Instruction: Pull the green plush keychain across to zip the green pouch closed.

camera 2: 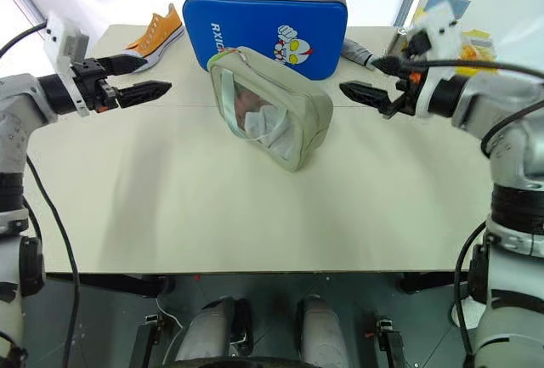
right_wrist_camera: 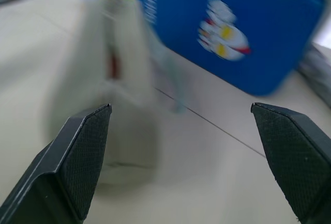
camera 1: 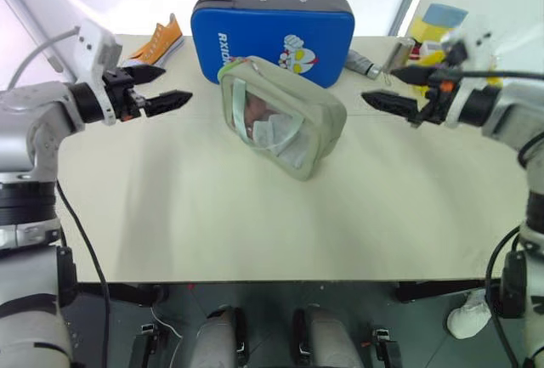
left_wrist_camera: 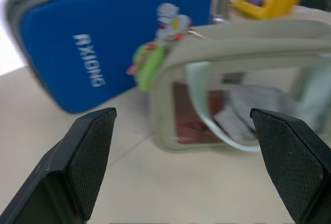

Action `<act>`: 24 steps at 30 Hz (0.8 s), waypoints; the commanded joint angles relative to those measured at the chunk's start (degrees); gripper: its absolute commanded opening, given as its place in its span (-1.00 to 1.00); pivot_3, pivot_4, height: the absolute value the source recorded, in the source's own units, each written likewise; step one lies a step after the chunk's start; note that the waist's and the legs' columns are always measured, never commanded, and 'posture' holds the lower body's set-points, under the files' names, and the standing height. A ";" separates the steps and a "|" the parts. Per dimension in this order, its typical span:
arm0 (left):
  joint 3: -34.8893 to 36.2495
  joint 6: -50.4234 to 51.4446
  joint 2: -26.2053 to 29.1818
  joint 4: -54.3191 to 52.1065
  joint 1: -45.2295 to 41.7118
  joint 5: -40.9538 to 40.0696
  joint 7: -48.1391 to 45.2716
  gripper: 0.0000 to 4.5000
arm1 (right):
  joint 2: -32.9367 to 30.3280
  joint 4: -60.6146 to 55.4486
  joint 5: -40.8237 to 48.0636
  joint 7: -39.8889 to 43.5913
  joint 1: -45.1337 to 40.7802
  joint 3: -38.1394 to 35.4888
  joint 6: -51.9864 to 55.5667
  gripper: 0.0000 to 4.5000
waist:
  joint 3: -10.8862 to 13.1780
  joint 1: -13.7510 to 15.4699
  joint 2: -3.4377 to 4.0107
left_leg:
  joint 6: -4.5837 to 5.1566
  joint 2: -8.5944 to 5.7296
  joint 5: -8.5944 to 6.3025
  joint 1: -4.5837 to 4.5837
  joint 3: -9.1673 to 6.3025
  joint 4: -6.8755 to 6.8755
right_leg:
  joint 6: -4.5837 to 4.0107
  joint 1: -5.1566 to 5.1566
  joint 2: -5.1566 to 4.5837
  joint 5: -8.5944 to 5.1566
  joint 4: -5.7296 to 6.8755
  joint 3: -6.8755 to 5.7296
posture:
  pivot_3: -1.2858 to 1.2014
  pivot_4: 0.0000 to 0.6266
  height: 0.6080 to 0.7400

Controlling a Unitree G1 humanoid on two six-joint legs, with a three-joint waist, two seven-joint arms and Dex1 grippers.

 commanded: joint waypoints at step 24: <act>1.17 6.46 -0.58 -18.89 2.49 -6.89 0.83 0.97 | 18.90 -2.16 -8.30 -18.46 -9.71 16.99 2.98 1.00 | 0.00 0.40 -0.06 | -0.08 -0.13 0.05 -0.38 -0.06 0.19 | 0.01 -0.21 -0.12 0.01 0.06 0.01 | 0.03 -0.52 1.00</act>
